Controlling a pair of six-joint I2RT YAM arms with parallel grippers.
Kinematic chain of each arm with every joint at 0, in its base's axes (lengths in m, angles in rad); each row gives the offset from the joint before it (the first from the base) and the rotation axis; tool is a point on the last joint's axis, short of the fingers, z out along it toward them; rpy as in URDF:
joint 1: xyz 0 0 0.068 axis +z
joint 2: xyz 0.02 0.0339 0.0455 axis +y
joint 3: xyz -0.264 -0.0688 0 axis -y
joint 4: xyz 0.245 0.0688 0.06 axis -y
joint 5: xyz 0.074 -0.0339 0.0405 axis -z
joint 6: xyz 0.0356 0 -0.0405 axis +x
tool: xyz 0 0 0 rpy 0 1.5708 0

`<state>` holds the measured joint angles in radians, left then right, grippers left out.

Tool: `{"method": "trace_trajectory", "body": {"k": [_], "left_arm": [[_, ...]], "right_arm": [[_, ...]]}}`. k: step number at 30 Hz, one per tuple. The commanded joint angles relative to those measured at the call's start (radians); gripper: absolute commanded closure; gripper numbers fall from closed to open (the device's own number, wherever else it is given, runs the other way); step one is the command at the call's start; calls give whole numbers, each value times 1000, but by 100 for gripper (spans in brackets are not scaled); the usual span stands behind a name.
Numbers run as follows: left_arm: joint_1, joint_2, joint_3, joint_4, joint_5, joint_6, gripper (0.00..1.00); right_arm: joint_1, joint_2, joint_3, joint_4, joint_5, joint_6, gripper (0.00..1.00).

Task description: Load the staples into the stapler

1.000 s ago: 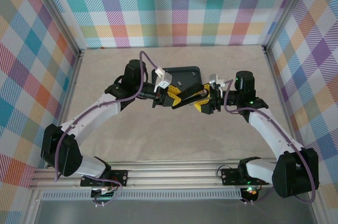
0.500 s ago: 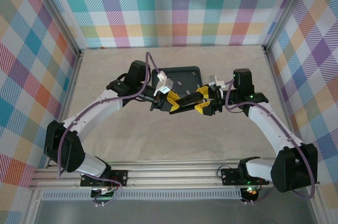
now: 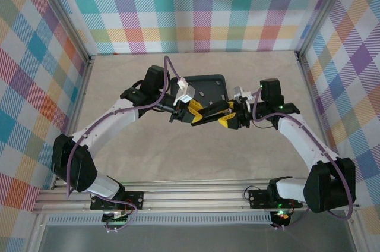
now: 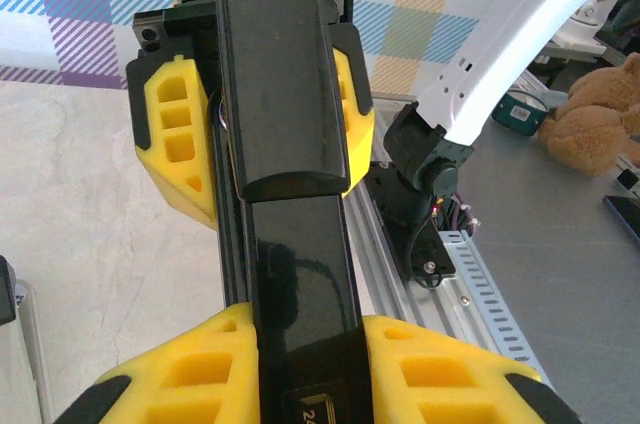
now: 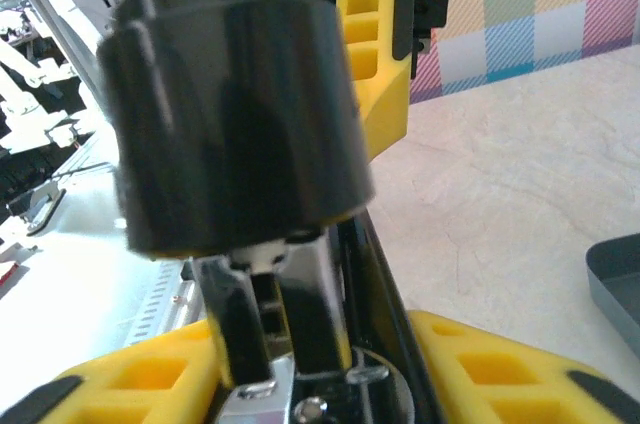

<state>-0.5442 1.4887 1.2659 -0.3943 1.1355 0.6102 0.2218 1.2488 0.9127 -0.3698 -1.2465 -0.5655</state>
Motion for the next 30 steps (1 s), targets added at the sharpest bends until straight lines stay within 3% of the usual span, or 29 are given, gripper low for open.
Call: {"method": "trace_trajectory", "body": {"k": [1, 4, 6, 8, 11, 12, 23, 30], "left_arm": [[7, -2, 40, 15, 63, 9, 100], [8, -2, 41, 12, 37, 7, 99], [7, -2, 41, 11, 24, 7, 91], [7, -2, 41, 11, 6, -4, 72], [6, -2, 37, 53, -50, -65, 30], [3, -1, 37, 68, -75, -88, 25], [-71, 80, 137, -16, -137, -64, 23], [-102, 137, 190, -54, -160, -51, 32]], "right_arm": [[-1, 0, 27, -9, -47, -34, 68], [-1, -6, 28, -24, -33, -43, 80], [-1, -6, 30, -29, -21, -43, 84], [-1, -6, 33, -33, -7, -41, 90], [10, -1, 47, -57, 51, -41, 96], [16, 0, 52, -68, 67, -50, 97], [95, 26, 75, -88, 194, -76, 99], [118, 32, 84, -101, 223, -74, 99]]}}
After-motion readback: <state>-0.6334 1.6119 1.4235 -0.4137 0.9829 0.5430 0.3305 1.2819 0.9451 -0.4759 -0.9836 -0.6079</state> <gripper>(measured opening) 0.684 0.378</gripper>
